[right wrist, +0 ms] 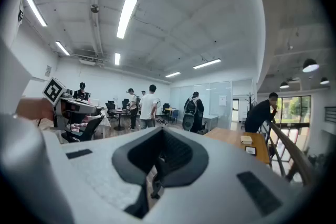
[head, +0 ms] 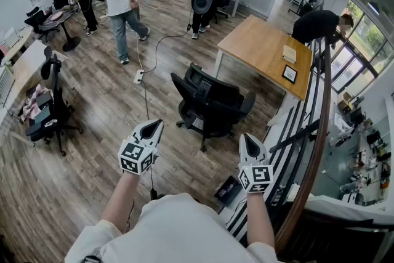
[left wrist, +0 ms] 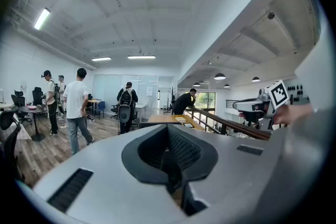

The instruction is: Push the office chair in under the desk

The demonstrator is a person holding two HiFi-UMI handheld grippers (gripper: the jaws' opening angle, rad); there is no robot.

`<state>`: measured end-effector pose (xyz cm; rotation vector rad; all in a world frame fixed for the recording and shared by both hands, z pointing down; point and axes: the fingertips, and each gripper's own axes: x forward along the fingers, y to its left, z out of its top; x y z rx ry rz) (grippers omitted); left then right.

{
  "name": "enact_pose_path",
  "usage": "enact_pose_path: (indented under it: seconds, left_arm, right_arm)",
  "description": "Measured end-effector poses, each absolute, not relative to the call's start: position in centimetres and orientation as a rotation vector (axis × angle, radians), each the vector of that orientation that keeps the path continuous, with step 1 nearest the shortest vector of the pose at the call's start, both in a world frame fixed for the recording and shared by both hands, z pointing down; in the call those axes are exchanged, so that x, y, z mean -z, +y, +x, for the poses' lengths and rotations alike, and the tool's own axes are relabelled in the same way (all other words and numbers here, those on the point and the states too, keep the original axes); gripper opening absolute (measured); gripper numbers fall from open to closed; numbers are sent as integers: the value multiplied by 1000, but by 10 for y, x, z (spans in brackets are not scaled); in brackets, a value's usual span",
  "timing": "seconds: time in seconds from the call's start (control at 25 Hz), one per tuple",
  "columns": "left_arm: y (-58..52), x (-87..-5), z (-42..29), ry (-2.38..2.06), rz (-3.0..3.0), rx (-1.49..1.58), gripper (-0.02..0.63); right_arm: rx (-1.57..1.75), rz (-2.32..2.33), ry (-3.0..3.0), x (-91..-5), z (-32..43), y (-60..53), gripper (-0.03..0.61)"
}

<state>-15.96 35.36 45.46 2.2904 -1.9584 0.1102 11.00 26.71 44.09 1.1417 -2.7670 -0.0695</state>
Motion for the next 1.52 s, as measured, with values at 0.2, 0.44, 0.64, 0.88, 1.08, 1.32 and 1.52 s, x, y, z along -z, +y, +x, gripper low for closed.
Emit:
enact_pose_path:
  seconds: [0.2, 0.44, 0.64, 0.88, 1.08, 1.32, 1.52]
  left_arm:
    - [355, -452, -158, -1950, 2300, -105, -6]
    - [358, -452, -157, -1938, 2303, -112, -6]
    - [362, -454, -160, -1929, 2297, -109, -5]
    - [365, -460, -161, -1923, 2284, -117, 41]
    - [365, -457, -160, -1923, 2279, -85, 107]
    - [363, -460, -159, -1935, 2256, -76, 184]
    - [361, -465, -155, -1928, 2250, -84, 213]
  right_arm:
    - [74, 1148, -2764, -439, 112, 271, 3]
    - [73, 1152, -2761, -437, 111, 275, 3]
    - [51, 1166, -2750, -440, 110, 279, 3]
    - [54, 1167, -2737, -444, 111, 284, 16]
    - [31, 1180, -2736, -443, 117, 283, 67]
    - [9, 1184, -2728, -449, 122, 279, 173]
    - [-9, 1159, -2731, -455, 123, 277, 182]
